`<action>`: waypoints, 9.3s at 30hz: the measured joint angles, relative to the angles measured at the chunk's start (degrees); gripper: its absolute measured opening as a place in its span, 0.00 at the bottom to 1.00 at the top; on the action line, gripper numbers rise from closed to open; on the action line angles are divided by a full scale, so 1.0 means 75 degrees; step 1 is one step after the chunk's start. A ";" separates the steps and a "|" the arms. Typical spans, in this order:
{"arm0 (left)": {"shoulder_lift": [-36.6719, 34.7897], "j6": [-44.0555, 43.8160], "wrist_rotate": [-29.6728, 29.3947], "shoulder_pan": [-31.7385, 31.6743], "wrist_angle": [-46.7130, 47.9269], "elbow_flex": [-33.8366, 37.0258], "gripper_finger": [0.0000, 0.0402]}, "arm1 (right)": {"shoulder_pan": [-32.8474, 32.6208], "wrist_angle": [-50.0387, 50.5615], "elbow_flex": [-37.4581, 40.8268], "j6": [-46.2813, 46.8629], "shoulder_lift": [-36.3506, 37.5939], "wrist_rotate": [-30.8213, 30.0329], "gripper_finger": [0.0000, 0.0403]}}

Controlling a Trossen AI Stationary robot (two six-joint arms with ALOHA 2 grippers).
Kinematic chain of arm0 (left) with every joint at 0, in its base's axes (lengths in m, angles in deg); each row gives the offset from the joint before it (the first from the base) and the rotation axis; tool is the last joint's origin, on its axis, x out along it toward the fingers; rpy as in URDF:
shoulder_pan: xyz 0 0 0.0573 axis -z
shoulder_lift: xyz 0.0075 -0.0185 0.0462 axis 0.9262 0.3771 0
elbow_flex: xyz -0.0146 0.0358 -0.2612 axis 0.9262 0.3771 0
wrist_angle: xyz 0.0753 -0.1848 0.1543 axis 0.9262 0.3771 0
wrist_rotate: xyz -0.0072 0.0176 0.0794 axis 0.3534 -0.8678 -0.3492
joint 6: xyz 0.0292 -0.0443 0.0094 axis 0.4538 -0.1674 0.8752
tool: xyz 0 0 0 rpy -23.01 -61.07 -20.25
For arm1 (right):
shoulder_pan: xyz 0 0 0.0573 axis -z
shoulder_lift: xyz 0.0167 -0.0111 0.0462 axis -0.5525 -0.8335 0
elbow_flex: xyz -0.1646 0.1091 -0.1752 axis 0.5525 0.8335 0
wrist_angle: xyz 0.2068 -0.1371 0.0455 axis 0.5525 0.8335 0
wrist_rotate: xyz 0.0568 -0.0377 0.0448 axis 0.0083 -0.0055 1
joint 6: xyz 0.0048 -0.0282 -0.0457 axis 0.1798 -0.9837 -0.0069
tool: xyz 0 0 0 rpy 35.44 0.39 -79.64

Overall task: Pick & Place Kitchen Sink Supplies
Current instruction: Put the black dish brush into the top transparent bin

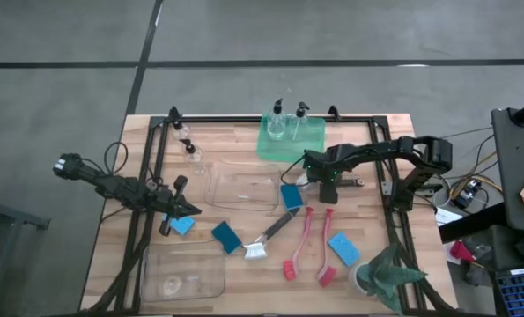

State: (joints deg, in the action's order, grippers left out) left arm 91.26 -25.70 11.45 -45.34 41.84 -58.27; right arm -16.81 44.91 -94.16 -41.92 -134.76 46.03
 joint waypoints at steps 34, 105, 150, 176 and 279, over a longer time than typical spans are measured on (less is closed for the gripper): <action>0.0003 0.0000 0.0000 -0.0001 0.0003 -0.0002 0.01 | -0.0198 -0.0302 -0.4021 0.0860 0.0777 0.0190 0.32; 0.0000 0.0002 0.0000 -0.0002 0.0000 -0.0001 0.01 | -0.1421 -0.0029 -0.6731 0.0091 -0.2398 0.1618 0.58; 0.0016 0.0001 0.0000 0.0000 0.0020 -0.0002 0.01 | -0.3153 -0.0887 -0.2811 -0.0507 -0.2051 0.0578 0.54; 0.0020 0.0002 0.0000 0.0000 0.0026 -0.0002 0.01 | -0.3896 -0.0760 -0.2759 -0.0362 -0.2352 -0.1126 0.54; 0.0041 0.0002 -0.0001 0.0000 0.0117 -0.0002 0.01 | -0.1137 -0.1233 -0.4518 0.3098 -0.2333 -0.0967 0.27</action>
State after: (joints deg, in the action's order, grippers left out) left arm 91.57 -25.68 11.45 -45.34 42.71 -58.28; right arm -25.33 35.67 -128.04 -18.68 -152.26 38.77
